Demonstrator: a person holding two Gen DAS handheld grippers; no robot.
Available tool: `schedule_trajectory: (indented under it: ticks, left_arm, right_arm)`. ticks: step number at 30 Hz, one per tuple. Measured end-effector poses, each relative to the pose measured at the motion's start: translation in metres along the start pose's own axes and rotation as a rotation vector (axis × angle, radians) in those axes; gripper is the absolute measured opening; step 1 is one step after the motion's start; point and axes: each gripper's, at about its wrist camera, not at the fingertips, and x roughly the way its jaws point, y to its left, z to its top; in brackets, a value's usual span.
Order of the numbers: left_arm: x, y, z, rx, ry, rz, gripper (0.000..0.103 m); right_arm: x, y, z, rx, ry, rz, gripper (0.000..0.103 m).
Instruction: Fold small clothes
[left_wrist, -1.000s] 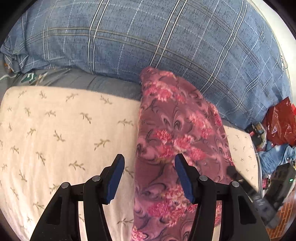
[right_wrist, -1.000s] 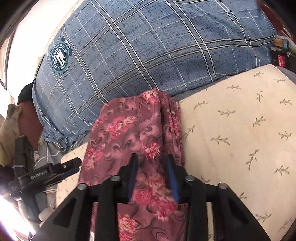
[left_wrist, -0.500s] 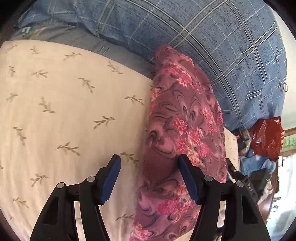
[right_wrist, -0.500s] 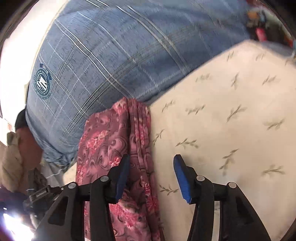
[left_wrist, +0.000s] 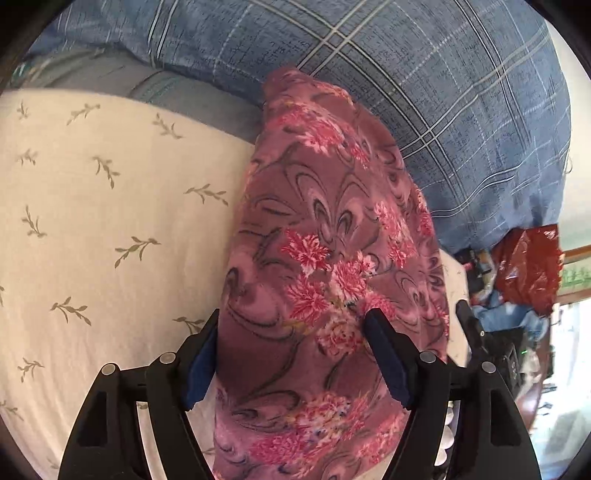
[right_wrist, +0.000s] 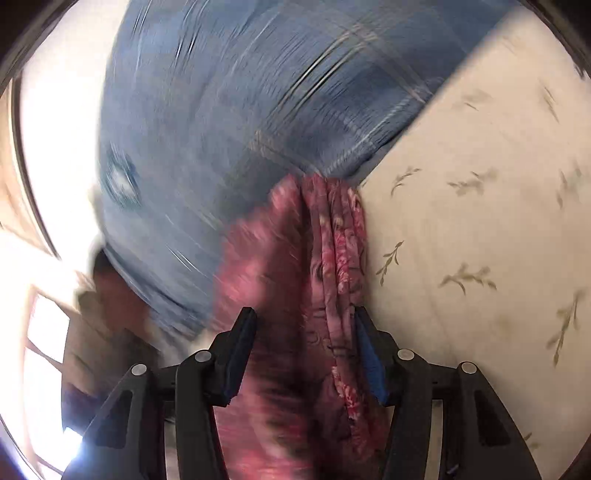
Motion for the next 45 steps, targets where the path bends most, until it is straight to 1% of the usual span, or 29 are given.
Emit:
schedule_trajectory:
  ticks: [1, 2, 3, 4, 5, 6, 8, 9, 10, 11, 12, 13, 16, 18, 21, 24, 27, 30, 32, 34, 36, 37, 38, 39, 40, 42, 43, 44, 45]
  left_arm:
    - [-0.001, 0.002, 0.0, -0.013, 0.003, -0.014, 0.074]
    - [0.0, 0.003, 0.001, -0.024, 0.006, -0.025, 0.074]
    - [-0.001, 0.005, 0.003, -0.034, 0.008, -0.033, 0.074]
    - [0.0, 0.006, 0.004, -0.04, 0.012, -0.034, 0.074]
    - [-0.001, 0.007, 0.005, -0.041, 0.012, -0.032, 0.074]
    - [0.001, 0.006, 0.006, -0.04, 0.012, -0.026, 0.074]
    - [0.003, 0.003, 0.008, -0.043, 0.009, -0.009, 0.073]
    - [0.004, 0.0, 0.008, -0.044, 0.005, 0.018, 0.069]
    - [0.003, -0.003, 0.006, -0.032, -0.002, 0.055, 0.056]
    - [0.003, -0.008, 0.005, -0.005, -0.01, 0.089, 0.051]
    - [0.002, -0.013, 0.003, 0.022, -0.02, 0.108, 0.043]
    - [-0.001, -0.018, 0.0, 0.037, -0.04, 0.112, 0.035]
    - [-0.013, -0.031, -0.009, 0.081, -0.091, 0.115, 0.029]
    - [-0.024, -0.037, -0.018, 0.108, -0.117, 0.128, 0.029]
    - [-0.043, -0.038, -0.032, 0.15, -0.155, 0.154, 0.029]
    - [-0.075, -0.027, -0.05, 0.171, -0.205, 0.187, 0.029]
    - [-0.102, -0.01, -0.069, 0.156, -0.229, 0.201, 0.029]
    - [-0.134, 0.013, -0.089, 0.133, -0.253, 0.225, 0.029]
    - [-0.149, 0.023, -0.102, 0.128, -0.264, 0.247, 0.03]
    - [-0.156, 0.039, -0.112, 0.113, -0.265, 0.258, 0.032]
    - [-0.153, 0.056, -0.121, 0.094, -0.247, 0.304, 0.036]
    - [-0.146, 0.066, -0.124, 0.079, -0.218, 0.35, 0.039]
    - [-0.141, 0.076, -0.124, 0.068, -0.186, 0.348, 0.044]
    - [-0.139, 0.085, -0.126, 0.05, -0.17, 0.305, 0.05]
    - [-0.143, 0.091, -0.128, 0.026, -0.177, 0.265, 0.056]
    - [-0.15, 0.095, -0.127, 0.012, -0.172, 0.219, 0.057]
    - [-0.153, 0.094, -0.124, 0.016, -0.174, 0.207, 0.054]
    - [-0.158, 0.093, -0.12, 0.022, -0.185, 0.209, 0.053]
    - [-0.161, 0.09, -0.115, 0.03, -0.202, 0.216, 0.053]
  right_arm:
    - [-0.004, -0.006, 0.0, 0.044, -0.018, 0.043, 0.056]
    - [-0.005, -0.009, 0.0, 0.065, -0.028, 0.063, 0.056]
    - [-0.004, -0.007, -0.001, 0.058, -0.027, 0.054, 0.055]
    - [-0.001, -0.002, -0.001, 0.026, -0.015, 0.018, 0.055]
    - [0.007, 0.008, -0.002, -0.042, 0.011, -0.049, 0.056]
    - [0.014, 0.017, -0.004, -0.099, 0.034, -0.096, 0.059]
    - [0.034, 0.041, -0.011, -0.279, 0.09, -0.237, 0.061]
    - [0.041, 0.051, -0.016, -0.37, 0.095, -0.29, 0.06]
    - [0.044, 0.058, -0.02, -0.433, 0.091, -0.33, 0.054]
    - [0.046, 0.064, -0.024, -0.478, 0.088, -0.361, 0.05]
    - [0.046, 0.067, -0.027, -0.496, 0.085, -0.365, 0.037]
    - [0.044, 0.07, -0.029, -0.508, 0.074, -0.366, 0.03]
    - [0.036, 0.078, -0.037, -0.525, 0.026, -0.384, 0.024]
    - [0.029, 0.087, -0.046, -0.541, -0.006, -0.39, 0.023]
    - [0.018, 0.104, -0.064, -0.566, -0.033, -0.365, 0.023]
    - [0.014, 0.12, -0.09, -0.575, -0.021, -0.315, 0.023]
    - [0.012, 0.131, -0.114, -0.572, 0.001, -0.267, 0.023]
    - [0.019, 0.138, -0.141, -0.543, 0.028, -0.218, 0.023]
    - [0.028, 0.141, -0.163, -0.534, 0.043, -0.183, 0.023]
    - [0.034, 0.14, -0.18, -0.528, 0.052, -0.161, 0.024]
    - [0.044, 0.132, -0.196, -0.516, 0.061, -0.168, 0.026]
    - [0.049, 0.125, -0.202, -0.509, 0.068, -0.196, 0.028]
    - [0.055, 0.117, -0.205, -0.505, 0.075, -0.237, 0.029]
    - [0.057, 0.108, -0.207, -0.493, 0.08, -0.25, 0.035]
    - [0.053, 0.104, -0.207, -0.472, 0.075, -0.236, 0.036]
    - [0.047, 0.102, -0.2, -0.411, 0.081, -0.225, 0.037]
    - [0.044, 0.106, -0.197, -0.407, 0.076, -0.231, 0.037]
    - [0.039, 0.111, -0.193, -0.42, 0.052, -0.243, 0.037]
    - [0.033, 0.119, -0.187, -0.435, 0.009, -0.246, 0.037]
